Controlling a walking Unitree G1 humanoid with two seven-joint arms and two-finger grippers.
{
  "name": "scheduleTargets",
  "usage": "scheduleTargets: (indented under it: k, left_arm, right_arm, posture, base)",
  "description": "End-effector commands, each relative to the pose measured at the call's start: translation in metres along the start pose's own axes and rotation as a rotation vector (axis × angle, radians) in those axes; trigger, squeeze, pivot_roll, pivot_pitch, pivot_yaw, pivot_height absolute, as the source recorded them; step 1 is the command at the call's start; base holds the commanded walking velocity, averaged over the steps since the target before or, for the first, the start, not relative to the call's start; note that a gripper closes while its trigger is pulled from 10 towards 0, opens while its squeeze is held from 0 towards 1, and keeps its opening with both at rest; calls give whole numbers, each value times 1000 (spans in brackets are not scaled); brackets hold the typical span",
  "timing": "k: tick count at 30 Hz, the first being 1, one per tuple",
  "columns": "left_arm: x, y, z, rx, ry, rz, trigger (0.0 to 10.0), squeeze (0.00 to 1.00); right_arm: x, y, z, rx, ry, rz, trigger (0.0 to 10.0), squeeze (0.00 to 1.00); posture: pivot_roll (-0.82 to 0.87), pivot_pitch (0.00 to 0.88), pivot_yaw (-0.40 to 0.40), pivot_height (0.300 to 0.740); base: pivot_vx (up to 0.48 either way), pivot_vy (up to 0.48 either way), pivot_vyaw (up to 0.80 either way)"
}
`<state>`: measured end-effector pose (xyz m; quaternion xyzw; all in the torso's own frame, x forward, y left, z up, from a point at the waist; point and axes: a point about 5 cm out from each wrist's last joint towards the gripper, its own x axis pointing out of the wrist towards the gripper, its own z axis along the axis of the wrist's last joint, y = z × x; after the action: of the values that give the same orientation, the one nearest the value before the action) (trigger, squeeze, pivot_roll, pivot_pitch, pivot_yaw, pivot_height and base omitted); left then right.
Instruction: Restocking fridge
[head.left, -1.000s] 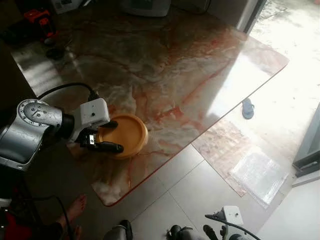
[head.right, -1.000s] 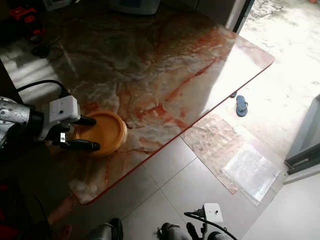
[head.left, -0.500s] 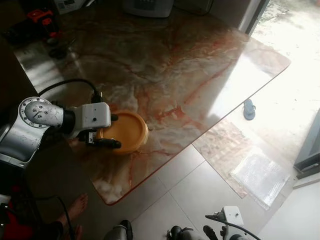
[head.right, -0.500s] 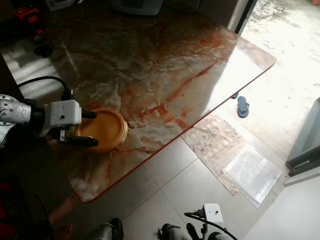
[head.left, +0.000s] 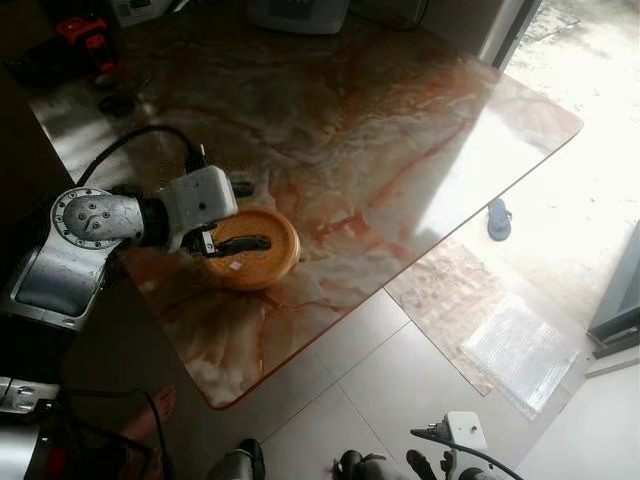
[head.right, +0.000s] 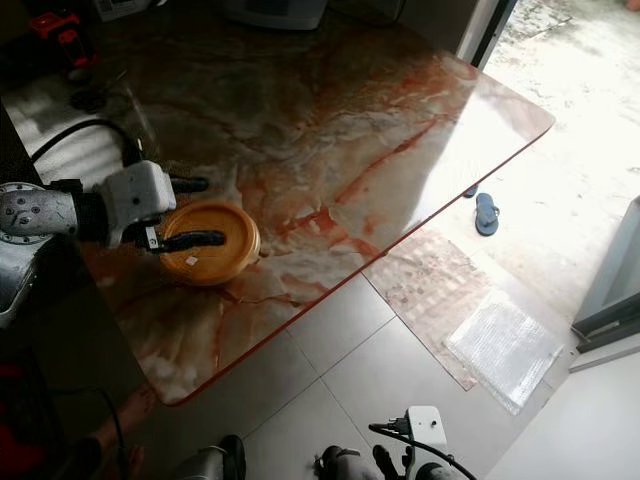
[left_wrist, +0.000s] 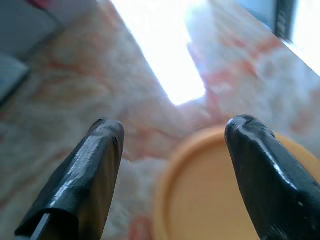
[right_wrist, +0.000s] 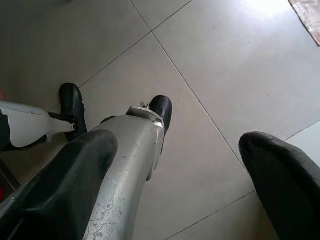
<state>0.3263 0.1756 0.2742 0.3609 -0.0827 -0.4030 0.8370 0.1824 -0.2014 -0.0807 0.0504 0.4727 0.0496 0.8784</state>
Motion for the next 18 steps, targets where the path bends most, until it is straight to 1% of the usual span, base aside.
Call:
scheduleTargets:
  k: [1,2,3,4,5,6,7,9,10,11,12,13,14,15,18]
  left_arm:
    - [-6,12,4,-78,-26,141,10000,0]
    - [-6,12,4,-78,-26,141,10000,0]
    - [-8,16,3,-181,-57,294,10000,0]
    - [-9,18,1,-239,-73,383,10000,0]
    - [-9,18,1,-239,-73,383,10000,0]
    - [-10,18,-2,-287,-87,536,10000,0]
    - [-10,15,-4,-301,-79,573,10000,0]
    - [-11,11,-11,-386,-67,724,10000,0]
    - [-10,4,-15,-416,-60,811,10000,0]
    - [-10,4,-15,-416,-60,811,10000,0]
    - [-9,-9,-16,-414,-73,829,10000,0]
    - [-8,-15,-17,-420,-83,834,10000,0]
    - [-8,-15,-17,-420,-83,834,10000,0]
    - [-7,-30,-21,-399,-66,846,10000,0]
    - [-9,-44,-26,-363,-39,861,10000,0]
  right_arm:
    - [-3,-4,-12,17,35,-8,10000,0]
    - [-3,-4,-12,17,35,-8,10000,0]
    - [-3,-3,-12,16,35,-7,10000,0]
    - [-3,-3,-12,16,36,-6,10000,0]
    - [-3,-3,-12,16,36,-6,10000,0]
    - [-3,-3,-12,13,36,-4,10000,0]
    - [-3,-3,-12,12,36,-3,10000,0]
    - [-3,-3,-12,9,37,-1,10000,0]
    - [-3,-3,-12,8,36,0,10000,0]
    - [-3,-3,-12,8,36,0,10000,0]
    - [-2,-2,-12,11,33,2,10000,0]
    - [-2,-2,-12,13,31,3,10000,0]
    - [-2,-2,-12,13,31,3,10000,0]
    - [-2,-1,-12,19,25,2,10000,0]
    - [-2,-1,-12,21,23,1,10000,0]
  posture:
    - [66,220,-92,740]
    - [66,220,-92,740]
    - [65,219,-91,740]
    - [65,219,-91,740]
    - [65,219,-91,740]
    - [71,216,-94,740]
    - [73,216,-94,740]
    - [75,216,-93,740]
    - [72,207,-87,740]
    - [72,207,-87,740]
    - [64,203,-81,740]
    - [64,203,-81,740]
    - [64,203,-81,740]
    - [61,198,-76,740]
    - [58,192,-69,740]
  base:
    - [0,0,0]
    - [0,0,0]
    - [0,0,0]
    - [0,0,0]
    - [0,0,0]
    - [0,0,0]
    - [0,0,0]
    - [0,0,0]
    - [0,0,0]
    - [0,0,0]
    - [0,0,0]
    - [0,0,0]
    - [0,0,0]
    - [0,0,0]
    - [0,0,0]
